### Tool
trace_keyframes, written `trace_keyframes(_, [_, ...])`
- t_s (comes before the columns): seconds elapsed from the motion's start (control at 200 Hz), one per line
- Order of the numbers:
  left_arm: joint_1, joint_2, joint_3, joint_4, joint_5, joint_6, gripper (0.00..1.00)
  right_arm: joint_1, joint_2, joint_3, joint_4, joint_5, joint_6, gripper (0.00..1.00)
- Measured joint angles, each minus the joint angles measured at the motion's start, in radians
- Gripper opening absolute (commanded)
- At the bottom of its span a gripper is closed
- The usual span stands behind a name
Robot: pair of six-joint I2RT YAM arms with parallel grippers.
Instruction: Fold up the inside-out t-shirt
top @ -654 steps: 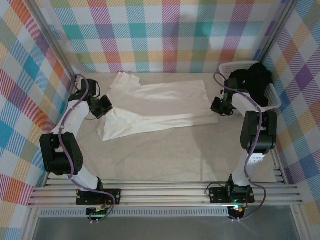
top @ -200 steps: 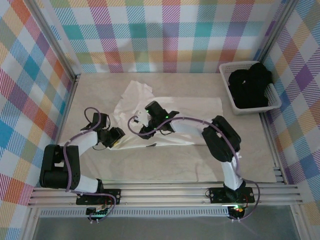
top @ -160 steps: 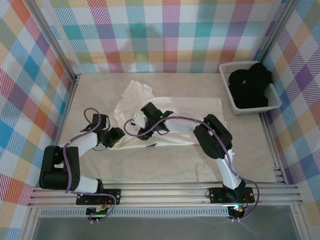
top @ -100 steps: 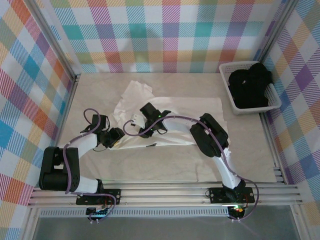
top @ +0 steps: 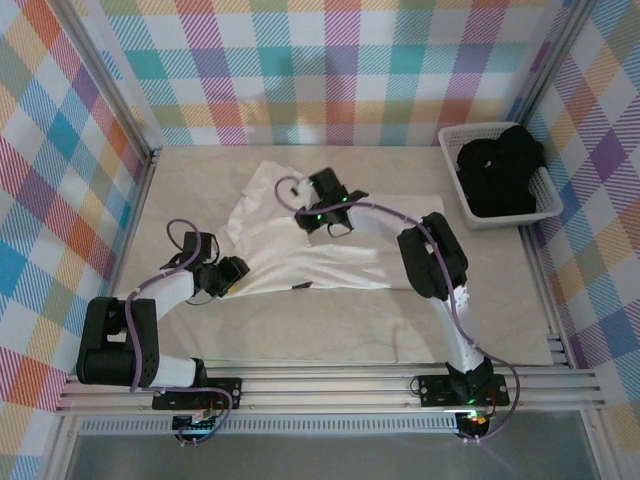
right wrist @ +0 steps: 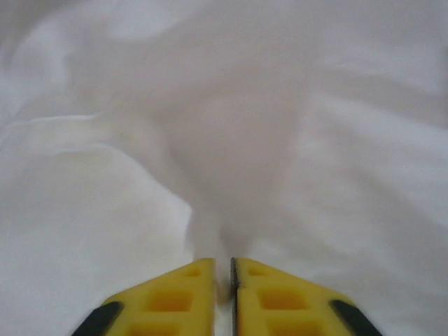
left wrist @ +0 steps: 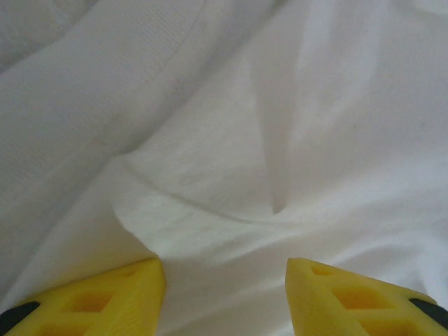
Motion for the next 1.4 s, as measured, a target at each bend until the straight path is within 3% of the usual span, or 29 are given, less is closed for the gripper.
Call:
trace_keyframes(0.17, [0.0, -0.007, 0.0, -0.004, -0.006, 0.008, 0.53, -0.091, 0.007, -0.001, -0.015, -0.055, 0.131, 0.5])
trace_keyframes(0.29, [0.0, -0.03, 0.0, -0.031, -0.027, 0.015, 0.55, -0.105, -0.063, -0.134, -0.023, -0.081, 0.153, 0.51])
trace_keyframes(0.47, [-0.011, -0.189, 0.0, -0.12, -0.127, 0.016, 0.59, -0.151, -0.473, -0.549, -0.135, -0.036, 0.173, 0.56])
trace_keyframes(0.605, [-0.098, -0.241, 0.026, -0.074, -0.17, 0.012, 0.6, -0.344, -0.725, -0.703, -0.22, 0.004, 0.24, 0.55])
trace_keyframes(0.745, [-0.154, -0.015, 0.15, -0.015, -0.113, 0.004, 0.59, -0.497, -0.669, -0.725, -0.281, 0.09, 0.284, 0.53])
trace_keyframes(0.865, [-0.148, 0.133, 0.203, -0.005, -0.097, 0.014, 0.58, -0.508, -0.559, -0.724, -0.354, 0.126, 0.292, 0.5])
trace_keyframes(1.0, [-0.138, 0.161, 0.169, -0.005, -0.077, 0.017, 0.58, -0.509, -0.531, -0.733, -0.425, 0.127, 0.297, 0.49])
trace_keyframes(1.105, [-0.138, 0.09, 0.092, 0.013, -0.073, 0.016, 0.58, -0.509, -0.568, -0.778, -0.447, 0.114, 0.318, 0.48])
trace_keyframes(1.24, [-0.143, -0.118, -0.081, -0.008, -0.068, -0.012, 0.58, -0.508, -0.687, -0.907, -0.474, 0.071, 0.38, 0.46])
trace_keyframes(1.4, [-0.146, -0.345, -0.139, -0.186, -0.109, -0.048, 0.61, -0.494, -0.866, -0.982, -0.525, 0.062, 0.433, 0.54])
